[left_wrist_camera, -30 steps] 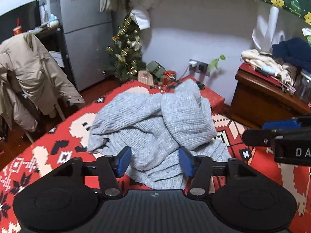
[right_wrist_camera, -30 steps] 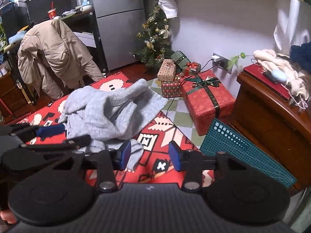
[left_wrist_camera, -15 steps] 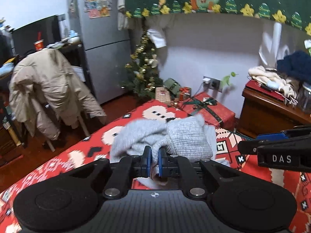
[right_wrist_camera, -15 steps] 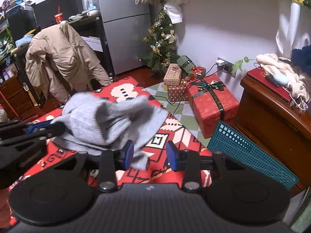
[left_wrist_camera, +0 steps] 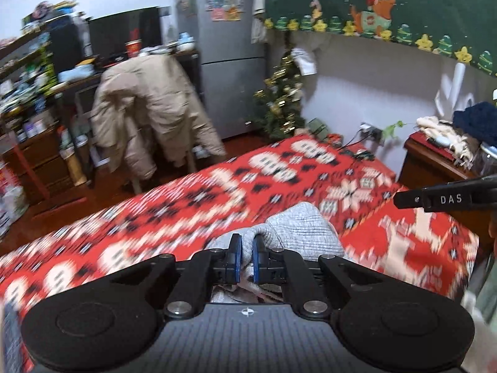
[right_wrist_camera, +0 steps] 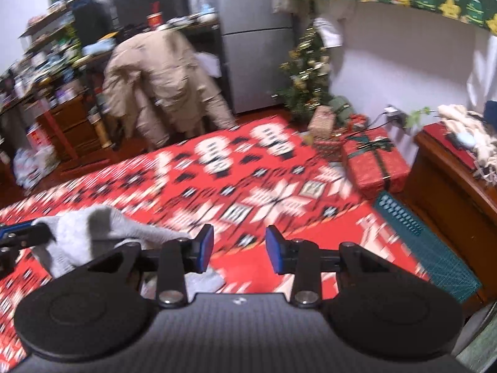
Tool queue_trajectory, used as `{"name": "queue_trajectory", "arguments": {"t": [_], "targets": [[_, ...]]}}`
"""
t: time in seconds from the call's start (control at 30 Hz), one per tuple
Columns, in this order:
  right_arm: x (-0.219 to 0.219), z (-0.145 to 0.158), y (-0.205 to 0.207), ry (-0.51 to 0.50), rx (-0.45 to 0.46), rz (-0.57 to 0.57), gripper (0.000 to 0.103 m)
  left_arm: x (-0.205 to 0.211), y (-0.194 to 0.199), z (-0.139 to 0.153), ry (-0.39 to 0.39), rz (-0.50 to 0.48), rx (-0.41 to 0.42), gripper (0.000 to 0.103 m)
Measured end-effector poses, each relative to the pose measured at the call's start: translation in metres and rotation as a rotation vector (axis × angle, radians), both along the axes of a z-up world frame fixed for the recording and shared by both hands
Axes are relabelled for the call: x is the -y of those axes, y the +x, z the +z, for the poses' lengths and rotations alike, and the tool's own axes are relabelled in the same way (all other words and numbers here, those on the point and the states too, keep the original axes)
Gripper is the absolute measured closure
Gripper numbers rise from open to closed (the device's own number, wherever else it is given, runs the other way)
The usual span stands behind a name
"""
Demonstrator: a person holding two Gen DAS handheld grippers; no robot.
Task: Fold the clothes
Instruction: 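Lift the grey shirt with both grippers and shake it out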
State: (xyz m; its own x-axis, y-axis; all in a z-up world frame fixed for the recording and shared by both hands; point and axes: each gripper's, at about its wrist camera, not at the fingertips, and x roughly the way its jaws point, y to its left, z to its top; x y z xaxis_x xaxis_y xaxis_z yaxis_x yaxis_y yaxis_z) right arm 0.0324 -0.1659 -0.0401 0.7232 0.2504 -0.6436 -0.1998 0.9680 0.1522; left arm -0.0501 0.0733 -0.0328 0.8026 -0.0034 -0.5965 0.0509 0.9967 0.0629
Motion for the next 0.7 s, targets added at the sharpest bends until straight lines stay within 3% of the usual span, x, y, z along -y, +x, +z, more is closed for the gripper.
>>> {"name": "queue_trajectory", "arguments": {"t": [0.17,0.33,0.53,0.7], "targets": [[-0.034,-0.008,-0.054,0.001,-0.054,0.093,0.061,-0.04,-0.065,-0.01,-0.027,0.116,-0.051,0.096],[-0.067,-0.02,-0.091,-0.008,-0.082,0.191,0.061,-0.069,-0.102,-0.027,-0.038,0.197,-0.098,0.096],[-0.091,-0.03,-0.109,-0.046,-0.098,0.243,0.052,-0.067,-0.125,-0.046,0.055,0.171,-0.118,0.094],[-0.094,-0.025,-0.122,-0.067,-0.091,0.257,0.04,-0.061,-0.138,-0.048,0.159,0.121,-0.064,0.09]]}}
